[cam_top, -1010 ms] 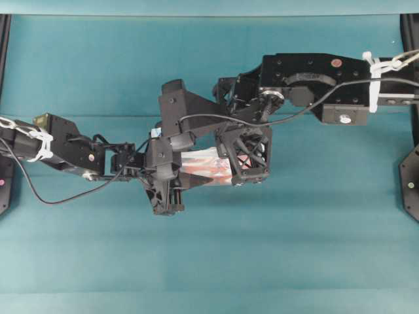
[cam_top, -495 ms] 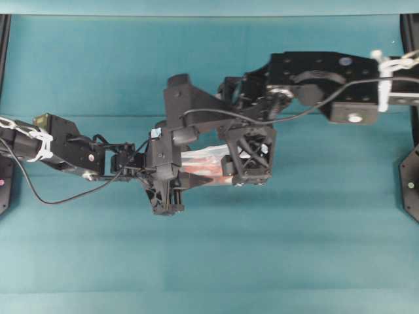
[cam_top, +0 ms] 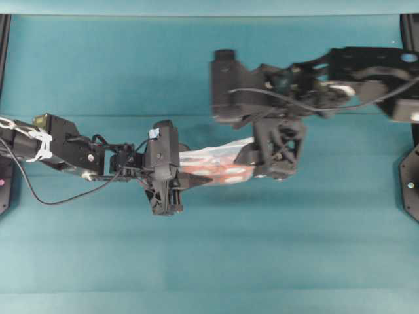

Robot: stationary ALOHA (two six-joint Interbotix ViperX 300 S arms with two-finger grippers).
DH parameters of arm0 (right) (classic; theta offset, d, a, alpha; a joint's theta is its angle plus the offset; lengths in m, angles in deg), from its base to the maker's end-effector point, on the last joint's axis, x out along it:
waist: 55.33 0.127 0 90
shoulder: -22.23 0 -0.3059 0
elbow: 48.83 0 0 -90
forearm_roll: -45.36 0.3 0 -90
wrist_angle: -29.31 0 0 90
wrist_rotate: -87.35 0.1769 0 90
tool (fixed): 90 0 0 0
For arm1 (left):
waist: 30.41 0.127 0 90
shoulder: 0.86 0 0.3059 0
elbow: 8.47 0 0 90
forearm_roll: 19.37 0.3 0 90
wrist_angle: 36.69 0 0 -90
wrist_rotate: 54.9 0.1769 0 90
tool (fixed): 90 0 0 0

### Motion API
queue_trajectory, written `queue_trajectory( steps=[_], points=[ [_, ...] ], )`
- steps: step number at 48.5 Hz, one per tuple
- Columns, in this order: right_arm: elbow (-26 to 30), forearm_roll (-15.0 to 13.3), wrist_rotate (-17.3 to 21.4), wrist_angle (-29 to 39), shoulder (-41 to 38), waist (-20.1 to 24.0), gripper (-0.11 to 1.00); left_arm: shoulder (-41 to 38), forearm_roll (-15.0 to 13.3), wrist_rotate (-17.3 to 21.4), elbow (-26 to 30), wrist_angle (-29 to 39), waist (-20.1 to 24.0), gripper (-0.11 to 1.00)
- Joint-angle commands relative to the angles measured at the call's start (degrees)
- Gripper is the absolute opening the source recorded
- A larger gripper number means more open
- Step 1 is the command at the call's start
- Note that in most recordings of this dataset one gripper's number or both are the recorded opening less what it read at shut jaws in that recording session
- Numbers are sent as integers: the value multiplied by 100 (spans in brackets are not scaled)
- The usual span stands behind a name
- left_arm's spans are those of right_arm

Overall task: Hand over the clear zip bag and make it stand upright.
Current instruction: 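Open the right gripper and release the bag's top edge, then withdraw the open right gripper to the right, away from the bag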

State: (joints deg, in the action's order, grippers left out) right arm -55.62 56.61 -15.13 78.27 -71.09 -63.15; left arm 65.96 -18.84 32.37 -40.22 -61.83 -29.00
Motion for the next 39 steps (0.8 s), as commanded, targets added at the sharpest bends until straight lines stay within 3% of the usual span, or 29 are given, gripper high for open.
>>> queue_trajectory(
  steps=[1,39],
  points=[
    [-193,18,79,-272,378,9,86,79,0,-18,18,35,-9,24],
    [-1529,18,185,-1679,1564,62,86,88,0,-26,18,35,-44,24]
  ],
)
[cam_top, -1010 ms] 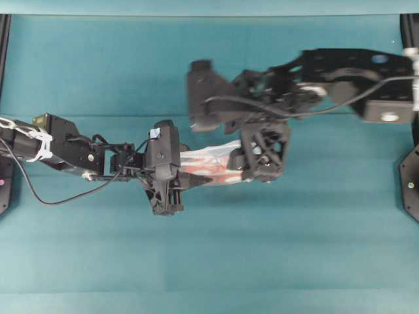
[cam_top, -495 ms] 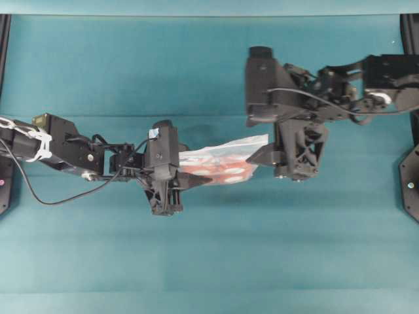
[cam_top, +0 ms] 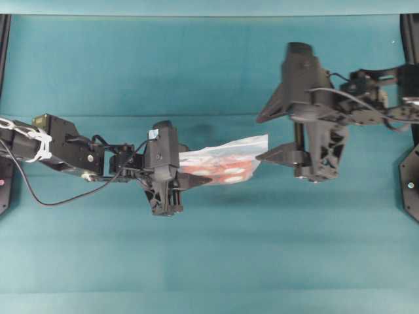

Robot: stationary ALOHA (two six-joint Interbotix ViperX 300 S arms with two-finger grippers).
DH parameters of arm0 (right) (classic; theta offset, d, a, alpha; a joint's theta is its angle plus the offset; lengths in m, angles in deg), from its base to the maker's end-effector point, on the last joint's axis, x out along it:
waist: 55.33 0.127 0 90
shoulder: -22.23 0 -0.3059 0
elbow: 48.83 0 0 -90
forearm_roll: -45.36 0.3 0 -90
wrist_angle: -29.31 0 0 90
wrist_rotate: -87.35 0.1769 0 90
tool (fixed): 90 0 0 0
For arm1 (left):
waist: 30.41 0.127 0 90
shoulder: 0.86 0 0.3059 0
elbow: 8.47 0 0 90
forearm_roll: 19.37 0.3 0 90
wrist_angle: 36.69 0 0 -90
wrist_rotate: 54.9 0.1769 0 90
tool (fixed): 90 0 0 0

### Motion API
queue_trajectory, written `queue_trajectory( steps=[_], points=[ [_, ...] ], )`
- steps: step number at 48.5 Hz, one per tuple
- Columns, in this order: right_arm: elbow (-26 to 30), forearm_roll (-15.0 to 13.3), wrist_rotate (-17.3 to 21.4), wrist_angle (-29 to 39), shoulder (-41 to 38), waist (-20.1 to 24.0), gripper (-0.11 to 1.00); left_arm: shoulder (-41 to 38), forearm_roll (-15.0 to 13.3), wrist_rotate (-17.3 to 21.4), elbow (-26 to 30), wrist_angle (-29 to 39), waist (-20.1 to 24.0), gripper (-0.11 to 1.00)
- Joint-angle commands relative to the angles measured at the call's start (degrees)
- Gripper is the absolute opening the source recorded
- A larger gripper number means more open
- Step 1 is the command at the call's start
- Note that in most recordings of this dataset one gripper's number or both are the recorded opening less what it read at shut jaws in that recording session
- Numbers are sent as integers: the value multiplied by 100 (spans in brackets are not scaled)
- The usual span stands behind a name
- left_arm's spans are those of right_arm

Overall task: Hand over the clear zip bag and make it stand upright.
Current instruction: 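Withdraw the open right gripper to the right, away from the bag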

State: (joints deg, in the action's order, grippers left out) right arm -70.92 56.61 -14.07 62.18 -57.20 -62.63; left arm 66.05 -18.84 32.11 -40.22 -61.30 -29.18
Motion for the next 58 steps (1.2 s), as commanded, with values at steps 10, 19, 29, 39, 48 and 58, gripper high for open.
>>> queue_trajectory(
  steps=[10,19,29,39,48,58],
  points=[
    [-132,18,105,-97,325,9,86,70,0,0,18,35,-26,24],
    [-167,18,105,-97,343,9,86,79,9,0,18,35,-26,24],
    [-167,18,114,-105,334,9,86,79,9,-9,18,35,-35,24],
    [-176,18,114,-105,334,9,86,70,9,-9,18,35,-62,24],
    [-176,18,123,-105,343,9,86,70,9,-9,18,35,-62,24],
    [-185,18,114,-158,343,9,86,79,9,-9,18,35,-53,24]
  ],
)
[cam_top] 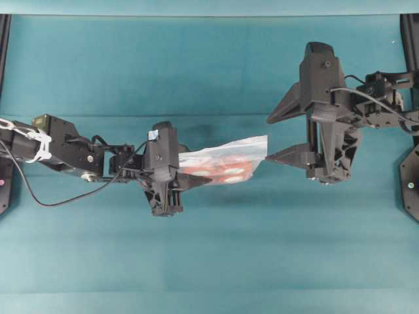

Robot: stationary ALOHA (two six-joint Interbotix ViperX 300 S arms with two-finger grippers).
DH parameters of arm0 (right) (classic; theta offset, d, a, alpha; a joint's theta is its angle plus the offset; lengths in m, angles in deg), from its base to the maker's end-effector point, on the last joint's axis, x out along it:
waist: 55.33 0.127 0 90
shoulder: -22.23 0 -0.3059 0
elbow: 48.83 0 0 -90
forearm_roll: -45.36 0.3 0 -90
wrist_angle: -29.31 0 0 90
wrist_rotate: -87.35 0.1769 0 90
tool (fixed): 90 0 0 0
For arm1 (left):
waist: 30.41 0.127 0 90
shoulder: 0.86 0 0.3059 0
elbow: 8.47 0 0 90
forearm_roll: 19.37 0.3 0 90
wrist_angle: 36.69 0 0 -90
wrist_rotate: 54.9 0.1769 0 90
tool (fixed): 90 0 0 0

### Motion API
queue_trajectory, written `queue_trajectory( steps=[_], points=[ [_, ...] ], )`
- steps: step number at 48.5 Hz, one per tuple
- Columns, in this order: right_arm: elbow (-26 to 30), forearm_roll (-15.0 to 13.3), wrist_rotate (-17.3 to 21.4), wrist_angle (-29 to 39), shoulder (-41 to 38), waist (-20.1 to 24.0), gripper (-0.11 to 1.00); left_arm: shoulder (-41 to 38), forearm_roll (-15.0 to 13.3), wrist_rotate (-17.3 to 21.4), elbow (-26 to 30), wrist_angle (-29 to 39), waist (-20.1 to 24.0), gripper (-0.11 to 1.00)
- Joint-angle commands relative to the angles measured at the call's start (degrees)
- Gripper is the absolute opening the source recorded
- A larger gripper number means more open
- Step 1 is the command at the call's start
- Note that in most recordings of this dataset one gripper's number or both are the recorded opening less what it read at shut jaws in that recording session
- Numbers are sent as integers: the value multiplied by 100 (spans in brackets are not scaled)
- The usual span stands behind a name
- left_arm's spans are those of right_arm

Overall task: Hand over the clear zip bag and make it stand upright.
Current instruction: 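Withdraw the open right gripper to the right, away from the bag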

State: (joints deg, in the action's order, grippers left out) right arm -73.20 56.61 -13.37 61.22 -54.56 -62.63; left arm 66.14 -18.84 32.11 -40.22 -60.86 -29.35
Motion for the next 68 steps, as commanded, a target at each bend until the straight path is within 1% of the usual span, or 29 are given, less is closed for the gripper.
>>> queue_trajectory(
  steps=[1,68],
  points=[
    [44,18,44,-53,79,18,86,70,9,-9,18,-9,-35,24],
    [-9,18,62,-290,88,9,86,62,9,-18,26,-9,-97,24]
  ],
)
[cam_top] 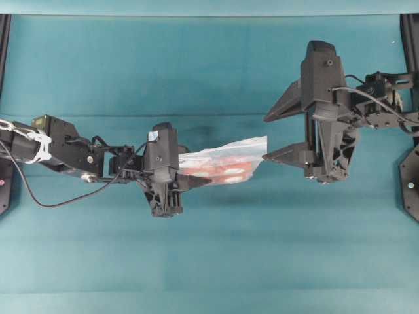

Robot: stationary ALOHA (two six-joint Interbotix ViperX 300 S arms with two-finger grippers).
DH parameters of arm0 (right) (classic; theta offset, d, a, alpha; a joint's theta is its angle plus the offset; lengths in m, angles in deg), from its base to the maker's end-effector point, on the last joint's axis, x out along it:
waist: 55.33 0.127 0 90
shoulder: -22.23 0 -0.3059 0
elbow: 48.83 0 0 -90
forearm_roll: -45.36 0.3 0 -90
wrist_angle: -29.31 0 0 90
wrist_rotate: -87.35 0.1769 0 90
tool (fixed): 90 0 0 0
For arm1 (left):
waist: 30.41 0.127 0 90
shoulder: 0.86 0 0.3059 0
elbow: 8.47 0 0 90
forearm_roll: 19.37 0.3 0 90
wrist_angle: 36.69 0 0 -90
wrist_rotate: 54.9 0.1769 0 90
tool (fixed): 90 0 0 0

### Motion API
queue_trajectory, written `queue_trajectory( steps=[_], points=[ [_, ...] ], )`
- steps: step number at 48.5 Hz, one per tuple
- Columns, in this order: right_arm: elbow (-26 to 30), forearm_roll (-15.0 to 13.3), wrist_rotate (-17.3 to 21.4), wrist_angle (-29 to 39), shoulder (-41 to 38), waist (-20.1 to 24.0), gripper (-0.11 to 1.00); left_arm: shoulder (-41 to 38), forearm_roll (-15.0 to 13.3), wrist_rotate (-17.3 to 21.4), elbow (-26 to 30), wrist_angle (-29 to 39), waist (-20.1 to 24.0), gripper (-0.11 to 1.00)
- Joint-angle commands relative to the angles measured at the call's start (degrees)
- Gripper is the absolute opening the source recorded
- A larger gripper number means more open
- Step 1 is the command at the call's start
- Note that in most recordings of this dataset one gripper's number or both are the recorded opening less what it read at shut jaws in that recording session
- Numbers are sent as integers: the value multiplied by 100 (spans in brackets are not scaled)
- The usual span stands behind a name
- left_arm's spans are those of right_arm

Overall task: Hand over the clear zip bag and make it stand upright.
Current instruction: 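Withdraw the open right gripper to the right, away from the bag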

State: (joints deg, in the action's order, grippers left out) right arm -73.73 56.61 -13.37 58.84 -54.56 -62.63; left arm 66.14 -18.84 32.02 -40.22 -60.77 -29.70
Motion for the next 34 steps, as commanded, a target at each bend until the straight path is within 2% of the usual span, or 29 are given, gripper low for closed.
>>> queue_trajectory(
  steps=[1,34],
  points=[
    [44,18,62,-53,88,9,86,62,9,-9,26,-18,-62,24],
    [35,18,167,-53,88,9,86,62,0,0,18,-18,-62,24]
  ],
)
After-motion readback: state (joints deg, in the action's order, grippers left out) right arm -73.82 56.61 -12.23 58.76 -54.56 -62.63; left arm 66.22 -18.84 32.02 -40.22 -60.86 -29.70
